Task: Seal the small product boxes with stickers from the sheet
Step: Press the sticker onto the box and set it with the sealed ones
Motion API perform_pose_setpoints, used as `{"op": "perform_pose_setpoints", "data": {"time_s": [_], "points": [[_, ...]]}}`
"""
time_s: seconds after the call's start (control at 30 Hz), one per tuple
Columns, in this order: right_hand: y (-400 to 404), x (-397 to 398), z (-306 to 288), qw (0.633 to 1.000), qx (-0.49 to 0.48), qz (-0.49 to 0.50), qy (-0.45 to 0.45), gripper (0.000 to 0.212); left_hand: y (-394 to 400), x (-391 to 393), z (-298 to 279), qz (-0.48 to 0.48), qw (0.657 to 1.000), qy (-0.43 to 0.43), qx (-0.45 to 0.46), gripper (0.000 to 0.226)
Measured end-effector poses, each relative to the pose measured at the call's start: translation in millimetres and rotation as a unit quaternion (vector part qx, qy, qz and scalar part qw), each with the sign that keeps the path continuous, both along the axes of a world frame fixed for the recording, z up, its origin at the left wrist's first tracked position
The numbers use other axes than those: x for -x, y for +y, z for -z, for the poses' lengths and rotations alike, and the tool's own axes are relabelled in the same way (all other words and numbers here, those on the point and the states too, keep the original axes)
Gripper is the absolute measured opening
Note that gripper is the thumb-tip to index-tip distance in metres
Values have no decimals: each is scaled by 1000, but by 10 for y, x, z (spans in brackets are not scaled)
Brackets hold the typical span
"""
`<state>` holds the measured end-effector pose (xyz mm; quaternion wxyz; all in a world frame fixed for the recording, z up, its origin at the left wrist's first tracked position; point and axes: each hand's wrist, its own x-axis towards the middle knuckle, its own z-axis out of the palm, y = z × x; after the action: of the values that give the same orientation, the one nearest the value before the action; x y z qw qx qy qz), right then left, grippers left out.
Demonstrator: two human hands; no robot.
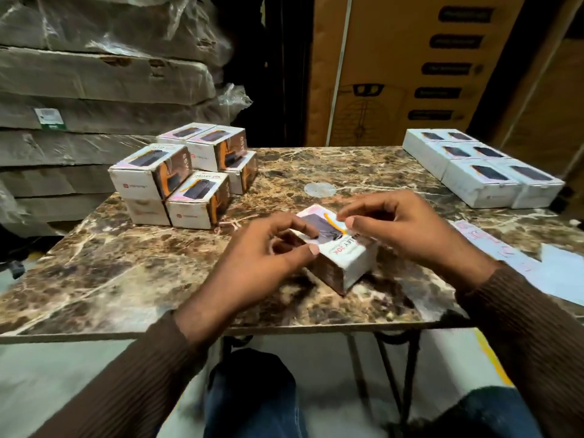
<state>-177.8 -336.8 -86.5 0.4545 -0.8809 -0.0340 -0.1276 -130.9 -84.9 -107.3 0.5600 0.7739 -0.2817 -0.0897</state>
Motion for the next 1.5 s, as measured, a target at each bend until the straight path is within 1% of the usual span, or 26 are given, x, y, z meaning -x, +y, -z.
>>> {"op": "perform_pose_setpoints", "data": {"time_s": [0.07, 0.13, 0.2, 0.23, 0.3, 0.37, 0.4, 0.47, 0.53, 0.6, 0.67, 0.73, 0.8, 0.83, 0.93, 1.0, 1.1, 1.17, 1.23, 1.33, 1.4, 1.5], "points": [[-206, 25, -30, 1000, 21, 10, 9, 17, -259, 62, 31, 19, 1000, 2, 5, 25], [-343, 38, -47, 999, 26, 21, 22, 18, -425, 114, -9, 28, 1000, 5, -9, 20], [-445, 61, -27, 999, 30, 40, 20, 18, -491, 116, -66, 19, 999, -20, -30, 13], [-476, 98, -7, 998, 39, 58, 3, 18, -501, 87, -104, 7, 998, -49, -38, 9], [-464, 241, 23, 992, 60, 100, -58, 20, -523, 1, -206, -25, 992, -119, -42, 4], [-350, 434, 77, 979, 93, 124, -133, 17, -598, -145, -303, -50, 982, -177, -42, 6], [-257, 532, 106, 972, 116, 124, -159, 15, -653, -236, -344, -46, 979, -192, -48, 9], [-51, 687, 167, 964, 168, 107, -176, 15, -788, -441, -417, 5, 975, -203, -89, 18], [69, 752, 203, 956, 223, 94, -166, 21, -927, -620, -473, 79, 961, -202, -175, 25], [86, 760, 212, 938, 287, 101, -164, 20, -1026, -724, -503, 126, 941, -182, -256, 24], [50, 740, 181, 920, 337, 111, -164, 16, -1078, -765, -491, 129, 937, -166, -280, 19], [-35, 669, 166, 913, 350, 133, -160, 18, -1067, -764, -463, 101, 938, -179, -278, 17], [-138, 546, 162, 913, 344, 162, -151, 16, -1013, -759, -413, 66, 939, -198, -273, 22], [-190, 465, 162, 913, 339, 174, -145, 15, -979, -760, -378, 50, 944, -192, -263, 25], [-326, 166, 159, 930, 292, 193, -112, 12, -901, -783, -260, 26, 970, -128, -206, 30], [-414, -71, 132, 950, 234, 193, -78, 14, -893, -809, -214, 16, 982, -90, -165, 30], [-536, -394, 63, 971, 144, 186, -34, 16, -957, -901, -169, -8, 993, -52, -108, 24], [-581, -517, 34, 980, 66, 184, -24, 14, -1023, -980, -145, -28, 997, -14, -70, 22], [-604, -573, 61, 983, -6, 181, -23, 11, -1095, -1060, -123, -35, 998, 5, -53, 23], [-608, -592, 138, 983, -40, 176, -36, 8, -1183, -1169, -92, -50, 997, -23, -57, 22], [-605, -593, 154, 982, -61, 175, -48, 14, -1213, -1217, -65, -65, 995, -53, -50, 22], [-599, -582, 162, 981, -75, 166, -73, 26, -1230, -1199, -19, -70, 995, -69, -7, 23]]}}
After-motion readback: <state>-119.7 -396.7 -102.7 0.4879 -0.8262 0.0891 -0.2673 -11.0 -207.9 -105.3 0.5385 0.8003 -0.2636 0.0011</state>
